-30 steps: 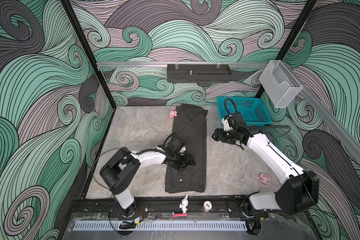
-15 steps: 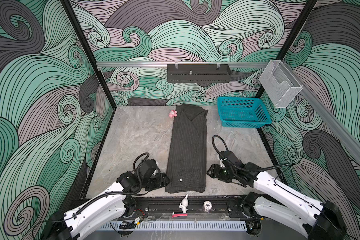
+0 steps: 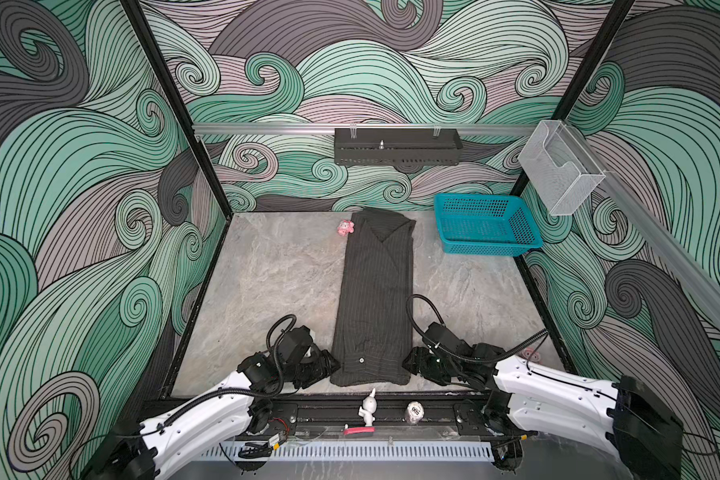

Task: Fold and stack the long sleeve shirts
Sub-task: 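Grasp the shirt's near end at the cuffs with both grippers, then lift the near end and fold it toward the collar with both grippers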

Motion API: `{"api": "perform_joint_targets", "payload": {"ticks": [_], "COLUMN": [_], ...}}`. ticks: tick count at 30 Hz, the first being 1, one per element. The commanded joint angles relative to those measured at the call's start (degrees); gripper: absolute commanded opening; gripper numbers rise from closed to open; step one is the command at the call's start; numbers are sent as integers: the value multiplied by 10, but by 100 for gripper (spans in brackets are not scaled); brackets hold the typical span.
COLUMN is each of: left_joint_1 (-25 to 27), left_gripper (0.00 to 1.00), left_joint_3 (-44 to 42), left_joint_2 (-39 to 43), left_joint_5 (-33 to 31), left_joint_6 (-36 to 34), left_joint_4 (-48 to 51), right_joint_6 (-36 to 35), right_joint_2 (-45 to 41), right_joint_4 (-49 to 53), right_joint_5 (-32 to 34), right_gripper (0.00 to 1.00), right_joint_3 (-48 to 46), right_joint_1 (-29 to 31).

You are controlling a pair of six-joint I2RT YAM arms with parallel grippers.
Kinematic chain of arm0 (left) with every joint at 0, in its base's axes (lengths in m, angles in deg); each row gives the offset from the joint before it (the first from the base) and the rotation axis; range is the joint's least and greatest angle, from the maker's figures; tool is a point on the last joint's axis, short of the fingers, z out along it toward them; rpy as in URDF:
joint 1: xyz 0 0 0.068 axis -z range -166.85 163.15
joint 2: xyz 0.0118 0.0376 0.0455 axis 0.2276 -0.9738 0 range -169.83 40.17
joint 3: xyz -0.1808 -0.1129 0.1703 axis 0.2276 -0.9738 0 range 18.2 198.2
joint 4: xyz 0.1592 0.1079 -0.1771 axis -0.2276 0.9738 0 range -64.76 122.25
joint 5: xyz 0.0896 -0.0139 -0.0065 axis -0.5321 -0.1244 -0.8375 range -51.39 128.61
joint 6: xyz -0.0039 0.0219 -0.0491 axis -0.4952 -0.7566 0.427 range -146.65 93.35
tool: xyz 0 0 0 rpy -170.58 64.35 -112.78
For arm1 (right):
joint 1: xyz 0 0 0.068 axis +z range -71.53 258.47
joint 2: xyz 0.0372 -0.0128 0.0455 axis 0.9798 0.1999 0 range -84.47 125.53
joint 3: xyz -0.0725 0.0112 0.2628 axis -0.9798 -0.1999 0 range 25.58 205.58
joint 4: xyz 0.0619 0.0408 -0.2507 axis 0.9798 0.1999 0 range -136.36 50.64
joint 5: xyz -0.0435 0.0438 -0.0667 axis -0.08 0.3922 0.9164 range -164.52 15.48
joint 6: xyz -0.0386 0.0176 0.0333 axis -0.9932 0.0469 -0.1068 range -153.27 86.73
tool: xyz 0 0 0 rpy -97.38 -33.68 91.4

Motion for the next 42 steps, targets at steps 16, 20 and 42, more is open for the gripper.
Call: {"api": "perform_joint_targets", "payload": {"ticks": [16, 20, 42], "left_joint_1": [-4, 6, 0], "left_gripper": [14, 0, 0], "left_joint_3": [-13, 13, 206], "left_joint_2": [-180, -121, -26], "left_joint_5": [85, 108, 90], "left_joint_6": [6, -2, -26], "left_joint_4": [-85, -23, 100], "right_joint_6": [44, 32, 94], "right_joint_2": [103, 74, -51], "right_joint_4": [-161, -131, -61], "right_joint_5": [-53, -66, -119], "right_gripper": [49, 12, 0], "right_joint_3": [-26, 0, 79], "right_joint_1": [37, 37, -14]}}
